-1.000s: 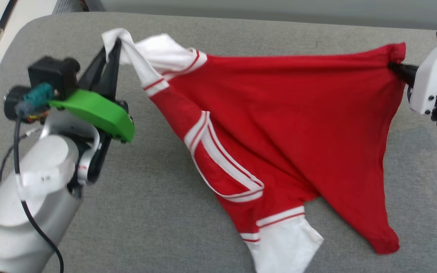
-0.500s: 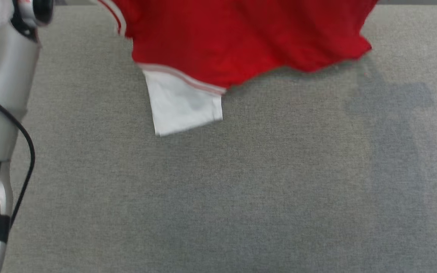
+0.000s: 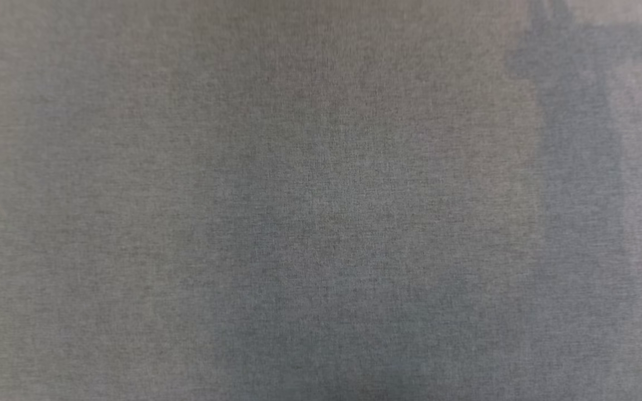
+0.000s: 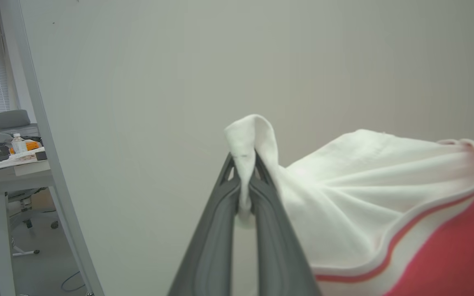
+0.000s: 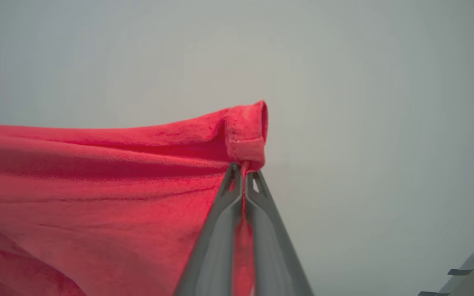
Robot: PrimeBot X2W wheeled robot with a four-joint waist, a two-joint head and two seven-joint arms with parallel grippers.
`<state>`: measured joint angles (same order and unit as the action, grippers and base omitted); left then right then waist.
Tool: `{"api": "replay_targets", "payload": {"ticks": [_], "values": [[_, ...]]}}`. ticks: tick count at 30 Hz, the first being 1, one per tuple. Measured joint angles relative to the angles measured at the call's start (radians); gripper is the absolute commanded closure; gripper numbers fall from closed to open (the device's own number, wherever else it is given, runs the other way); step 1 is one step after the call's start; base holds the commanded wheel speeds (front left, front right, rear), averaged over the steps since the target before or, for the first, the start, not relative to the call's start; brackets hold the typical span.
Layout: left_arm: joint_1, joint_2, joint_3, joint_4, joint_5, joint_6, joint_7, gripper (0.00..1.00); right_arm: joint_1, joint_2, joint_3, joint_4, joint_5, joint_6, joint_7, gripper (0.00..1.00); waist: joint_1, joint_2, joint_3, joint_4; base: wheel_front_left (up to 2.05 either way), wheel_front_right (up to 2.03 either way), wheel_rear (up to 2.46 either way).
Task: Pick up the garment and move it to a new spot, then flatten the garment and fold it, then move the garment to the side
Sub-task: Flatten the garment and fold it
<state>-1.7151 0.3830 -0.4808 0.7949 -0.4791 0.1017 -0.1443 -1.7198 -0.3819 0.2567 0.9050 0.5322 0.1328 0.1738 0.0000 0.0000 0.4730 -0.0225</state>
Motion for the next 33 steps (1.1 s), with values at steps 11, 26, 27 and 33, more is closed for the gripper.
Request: {"api": "replay_targets", "payload": {"ticks": [11, 26, 27, 33], "values": [[-0.007, -0.05, 0.024, 0.174, -0.061, -0.051, -0.04, 1.0, -0.019, 0.036, 0.082, 0.057, 0.036, 0.0, -0.008, 1.0, 0.0002, 0.0, 0.146, 0.004, 0.0, 0.0, 0.0], [0.336, -0.125, 0.072, 0.307, -0.193, -0.152, -0.086, 1.0, 0.39, -0.057, 0.283, -0.103, 0.264, 0.0, -0.032, 1.0, 0.0, 0.0, 0.134, 0.03, 0.0, 0.0, 0.0], [0.379, -0.128, 0.073, 0.309, -0.194, -0.162, -0.091, 1.0, 0.435, -0.066, 0.295, -0.117, 0.281, 0.0, -0.042, 1.0, 0.0001, 0.0, 0.124, 0.03, 0.0, 0.0, 0.0], [0.616, -0.134, 0.074, 0.281, -0.21, -0.187, -0.104, 1.0, 0.664, -0.107, 0.339, -0.192, 0.351, 0.0, -0.096, 1.0, 0.0, 0.0, 0.056, 0.029, 0.0, 0.0, 0.0]]}}
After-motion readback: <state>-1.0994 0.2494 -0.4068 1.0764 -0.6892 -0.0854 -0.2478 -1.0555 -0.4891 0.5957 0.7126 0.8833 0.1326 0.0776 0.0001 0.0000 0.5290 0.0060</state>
